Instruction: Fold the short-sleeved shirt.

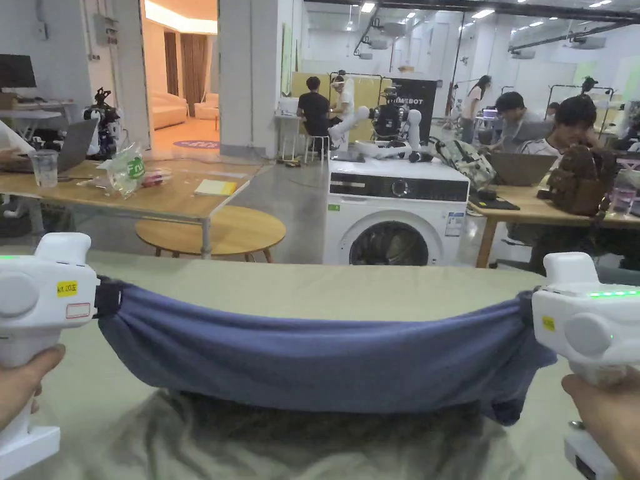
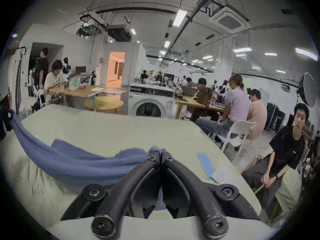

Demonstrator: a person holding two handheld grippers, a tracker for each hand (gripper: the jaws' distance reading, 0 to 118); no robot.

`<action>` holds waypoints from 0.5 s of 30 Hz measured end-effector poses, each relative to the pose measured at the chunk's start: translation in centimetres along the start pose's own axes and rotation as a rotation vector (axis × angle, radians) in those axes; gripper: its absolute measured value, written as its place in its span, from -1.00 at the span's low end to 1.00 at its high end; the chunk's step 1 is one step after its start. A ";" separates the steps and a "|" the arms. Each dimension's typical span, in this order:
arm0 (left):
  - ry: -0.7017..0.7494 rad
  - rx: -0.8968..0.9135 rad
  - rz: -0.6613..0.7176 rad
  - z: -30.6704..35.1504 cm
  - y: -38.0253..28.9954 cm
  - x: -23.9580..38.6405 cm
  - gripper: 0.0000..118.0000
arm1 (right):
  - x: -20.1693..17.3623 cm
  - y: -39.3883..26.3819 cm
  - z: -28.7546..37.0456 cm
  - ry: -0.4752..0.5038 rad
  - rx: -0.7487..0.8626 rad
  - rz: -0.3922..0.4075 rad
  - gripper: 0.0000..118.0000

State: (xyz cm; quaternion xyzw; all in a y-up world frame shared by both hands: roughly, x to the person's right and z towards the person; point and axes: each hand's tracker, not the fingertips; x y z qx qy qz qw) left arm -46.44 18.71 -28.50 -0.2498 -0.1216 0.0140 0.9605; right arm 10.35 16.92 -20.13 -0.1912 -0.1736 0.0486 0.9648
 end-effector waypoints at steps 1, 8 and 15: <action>-0.010 -0.028 0.001 0.4 -1.4 -0.2 -1.00 | -0.1 -1.1 0.5 0.008 -0.017 -0.002 -1.00; -0.019 -0.121 0.030 2.5 -9.4 -1.3 -1.00 | -1.2 -8.6 4.2 -0.009 -0.145 0.060 -1.00; -0.030 -0.248 0.008 2.2 -15.6 -1.6 -1.00 | -1.0 -14.8 5.7 -0.016 -0.304 0.108 -1.00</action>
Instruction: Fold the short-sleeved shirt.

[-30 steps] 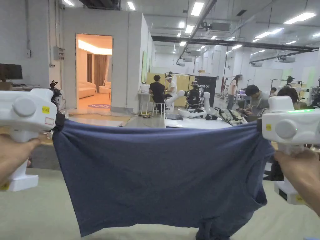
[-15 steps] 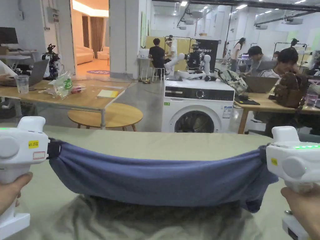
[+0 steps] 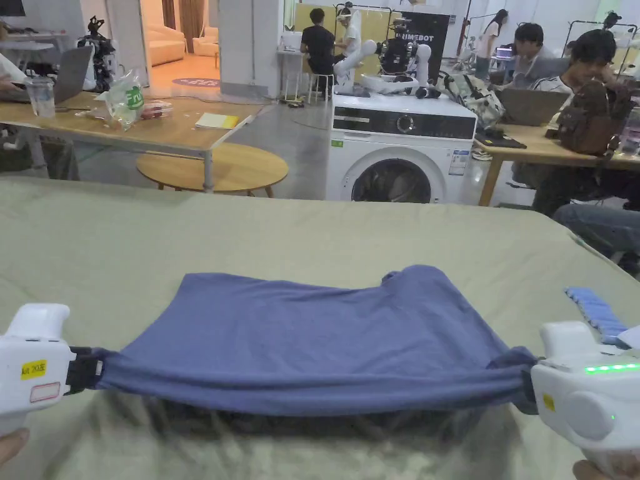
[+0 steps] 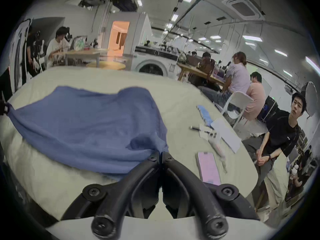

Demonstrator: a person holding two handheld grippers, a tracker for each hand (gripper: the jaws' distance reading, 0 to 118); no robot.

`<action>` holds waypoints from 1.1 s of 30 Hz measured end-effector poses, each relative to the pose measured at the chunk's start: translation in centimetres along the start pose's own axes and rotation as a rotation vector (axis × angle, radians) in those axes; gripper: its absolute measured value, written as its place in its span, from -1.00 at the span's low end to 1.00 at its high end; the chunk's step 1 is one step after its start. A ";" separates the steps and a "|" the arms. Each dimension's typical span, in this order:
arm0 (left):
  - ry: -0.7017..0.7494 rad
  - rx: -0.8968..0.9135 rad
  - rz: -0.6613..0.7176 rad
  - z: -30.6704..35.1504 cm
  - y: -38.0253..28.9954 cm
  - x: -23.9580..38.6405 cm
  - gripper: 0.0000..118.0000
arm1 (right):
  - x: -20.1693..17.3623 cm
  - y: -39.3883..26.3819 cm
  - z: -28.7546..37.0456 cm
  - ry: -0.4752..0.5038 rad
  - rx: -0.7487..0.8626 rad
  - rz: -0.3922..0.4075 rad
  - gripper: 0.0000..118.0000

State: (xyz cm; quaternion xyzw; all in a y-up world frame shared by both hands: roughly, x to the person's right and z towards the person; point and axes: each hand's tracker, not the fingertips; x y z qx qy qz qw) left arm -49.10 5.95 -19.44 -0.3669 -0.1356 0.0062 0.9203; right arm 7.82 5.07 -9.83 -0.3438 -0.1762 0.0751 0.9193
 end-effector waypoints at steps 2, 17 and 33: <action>0.001 -0.039 0.003 -1.3 -1.3 0.0 -1.00 | -0.1 -1.6 -1.0 0.001 -0.046 0.011 -1.00; 0.029 -0.252 0.052 -6.8 -3.3 -0.2 -0.72 | -1.3 -5.6 -5.4 -0.051 -0.243 0.086 -0.23; 0.079 0.349 -0.033 -2.4 -0.4 8.9 -1.00 | -8.5 0.6 0.9 0.065 0.368 -0.171 -1.00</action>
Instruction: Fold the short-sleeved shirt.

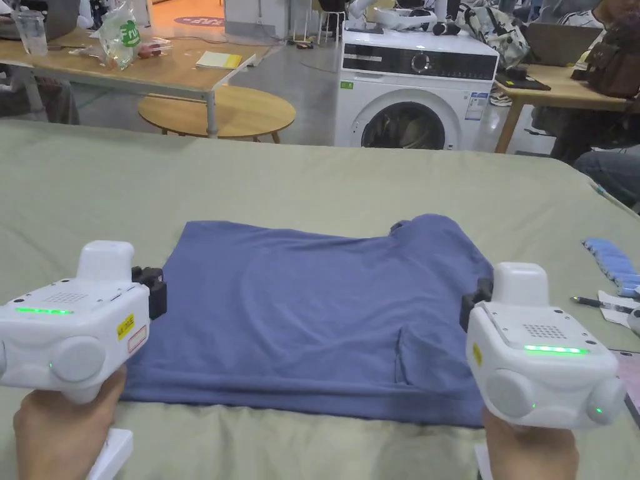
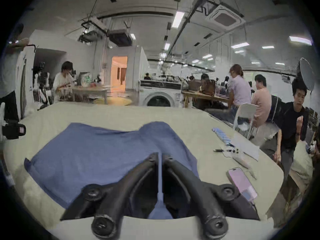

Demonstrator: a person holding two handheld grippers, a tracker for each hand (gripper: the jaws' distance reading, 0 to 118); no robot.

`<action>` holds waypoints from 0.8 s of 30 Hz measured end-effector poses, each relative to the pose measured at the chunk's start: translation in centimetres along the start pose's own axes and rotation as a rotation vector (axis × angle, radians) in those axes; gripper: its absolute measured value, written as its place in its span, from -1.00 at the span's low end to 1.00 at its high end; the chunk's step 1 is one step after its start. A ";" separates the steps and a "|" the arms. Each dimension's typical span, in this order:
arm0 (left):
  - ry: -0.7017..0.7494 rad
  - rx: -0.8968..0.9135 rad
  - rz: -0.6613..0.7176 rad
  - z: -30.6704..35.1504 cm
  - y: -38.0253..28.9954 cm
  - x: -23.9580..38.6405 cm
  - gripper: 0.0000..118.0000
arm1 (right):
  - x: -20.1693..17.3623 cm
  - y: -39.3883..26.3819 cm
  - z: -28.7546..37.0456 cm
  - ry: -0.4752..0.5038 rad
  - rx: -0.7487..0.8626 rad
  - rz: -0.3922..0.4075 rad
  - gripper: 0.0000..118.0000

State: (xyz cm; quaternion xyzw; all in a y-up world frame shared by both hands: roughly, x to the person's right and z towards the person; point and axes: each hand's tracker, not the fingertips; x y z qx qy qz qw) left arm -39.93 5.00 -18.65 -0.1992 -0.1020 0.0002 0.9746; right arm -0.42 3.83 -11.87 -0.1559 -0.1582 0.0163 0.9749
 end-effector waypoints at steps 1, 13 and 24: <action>-0.015 -0.018 0.004 0.0 0.3 0.0 -1.00 | -0.4 0.0 0.1 0.007 0.007 0.000 -1.00; -0.049 -0.435 0.176 -0.5 -0.2 -7.6 -0.96 | -0.5 -1.7 -0.8 0.065 -0.107 0.015 -1.00; 0.049 -0.736 0.141 -6.6 -4.8 -8.2 0.01 | 1.4 -3.0 -0.4 0.031 -0.174 0.020 -1.00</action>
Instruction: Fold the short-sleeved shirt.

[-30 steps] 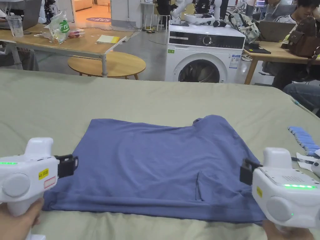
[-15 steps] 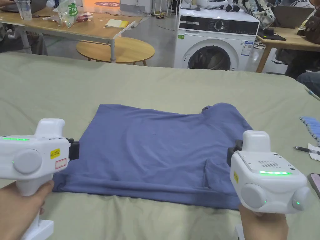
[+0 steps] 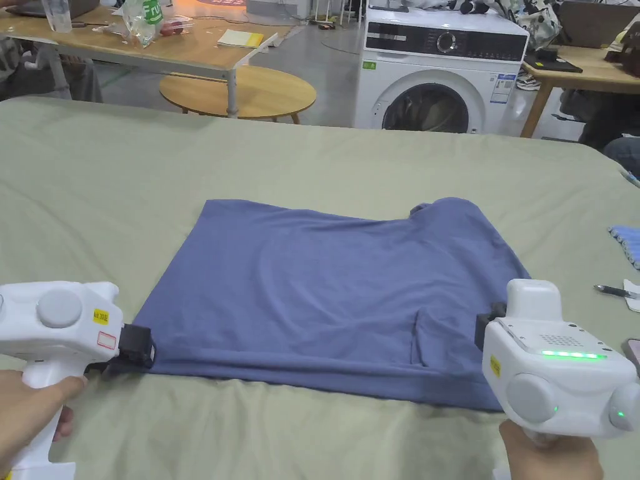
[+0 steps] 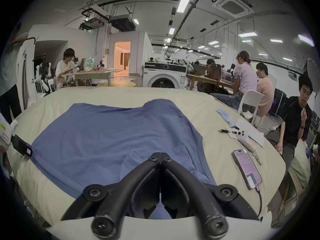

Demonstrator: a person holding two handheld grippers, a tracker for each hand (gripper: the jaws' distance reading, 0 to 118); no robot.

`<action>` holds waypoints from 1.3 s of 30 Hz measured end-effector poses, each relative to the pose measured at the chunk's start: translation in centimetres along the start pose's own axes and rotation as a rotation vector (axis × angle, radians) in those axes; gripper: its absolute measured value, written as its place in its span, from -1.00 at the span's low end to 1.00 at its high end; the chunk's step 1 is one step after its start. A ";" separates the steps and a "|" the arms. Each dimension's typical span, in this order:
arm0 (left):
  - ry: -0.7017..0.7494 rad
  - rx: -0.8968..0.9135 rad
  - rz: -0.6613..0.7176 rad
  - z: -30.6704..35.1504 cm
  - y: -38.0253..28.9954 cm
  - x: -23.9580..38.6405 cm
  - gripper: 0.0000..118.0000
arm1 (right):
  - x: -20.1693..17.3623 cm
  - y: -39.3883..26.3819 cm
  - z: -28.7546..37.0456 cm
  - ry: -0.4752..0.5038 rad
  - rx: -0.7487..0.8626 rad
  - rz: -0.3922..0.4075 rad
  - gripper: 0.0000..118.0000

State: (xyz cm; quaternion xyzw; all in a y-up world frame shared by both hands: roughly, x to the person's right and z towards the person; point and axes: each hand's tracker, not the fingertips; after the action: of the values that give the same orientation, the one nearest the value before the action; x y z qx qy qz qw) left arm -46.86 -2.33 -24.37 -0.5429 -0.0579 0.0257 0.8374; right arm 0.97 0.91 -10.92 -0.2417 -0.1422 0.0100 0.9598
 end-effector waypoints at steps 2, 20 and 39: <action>0.004 0.042 -0.016 0.4 -0.4 1.0 -0.06 | 0.8 0.0 0.2 -0.013 -0.020 -0.001 -1.00; -0.070 0.100 -0.051 1.9 -1.5 0.5 -0.94 | 6.0 -4.9 -4.1 0.037 -0.424 0.057 -0.59; -0.133 0.378 -0.030 6.1 9.7 0.8 -0.94 | 7.0 7.7 -7.4 0.083 -0.196 -0.066 -1.00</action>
State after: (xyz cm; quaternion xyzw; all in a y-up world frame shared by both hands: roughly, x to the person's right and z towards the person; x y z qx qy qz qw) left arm -46.63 7.26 -30.69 -0.3721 -0.1154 0.0594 0.9191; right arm 10.14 4.93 -18.86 -0.3299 -0.1105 -0.0458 0.9364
